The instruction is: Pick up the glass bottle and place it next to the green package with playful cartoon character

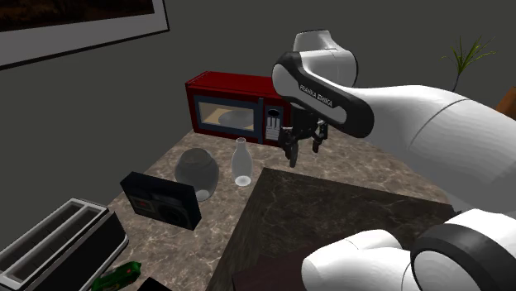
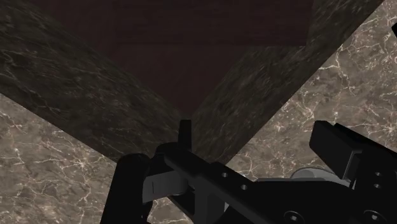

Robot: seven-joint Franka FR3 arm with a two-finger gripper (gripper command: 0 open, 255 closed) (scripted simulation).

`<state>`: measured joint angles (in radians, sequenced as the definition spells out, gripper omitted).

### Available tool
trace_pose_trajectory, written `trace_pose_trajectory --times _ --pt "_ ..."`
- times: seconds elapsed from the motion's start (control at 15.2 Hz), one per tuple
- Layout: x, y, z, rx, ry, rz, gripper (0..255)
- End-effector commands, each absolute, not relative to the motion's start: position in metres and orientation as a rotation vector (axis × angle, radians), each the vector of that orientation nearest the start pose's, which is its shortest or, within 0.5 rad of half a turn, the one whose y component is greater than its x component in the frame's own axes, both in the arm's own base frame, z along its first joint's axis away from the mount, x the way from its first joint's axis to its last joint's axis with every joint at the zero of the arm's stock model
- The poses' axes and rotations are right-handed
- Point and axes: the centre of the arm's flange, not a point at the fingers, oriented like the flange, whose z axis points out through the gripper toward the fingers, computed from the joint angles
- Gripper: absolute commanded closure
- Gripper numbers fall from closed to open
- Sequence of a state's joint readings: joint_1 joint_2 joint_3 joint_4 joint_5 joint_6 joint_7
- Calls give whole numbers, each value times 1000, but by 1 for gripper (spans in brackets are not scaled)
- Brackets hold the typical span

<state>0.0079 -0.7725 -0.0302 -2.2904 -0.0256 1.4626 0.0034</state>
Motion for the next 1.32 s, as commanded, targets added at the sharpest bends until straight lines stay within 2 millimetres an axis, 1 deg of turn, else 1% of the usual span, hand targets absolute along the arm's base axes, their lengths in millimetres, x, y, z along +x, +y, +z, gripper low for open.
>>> trace_pose_trajectory --times 0.0,1.25 --pt "300 -13 608 -3144 29 87 0" --pt "521 42 519 -3138 105 24 0"
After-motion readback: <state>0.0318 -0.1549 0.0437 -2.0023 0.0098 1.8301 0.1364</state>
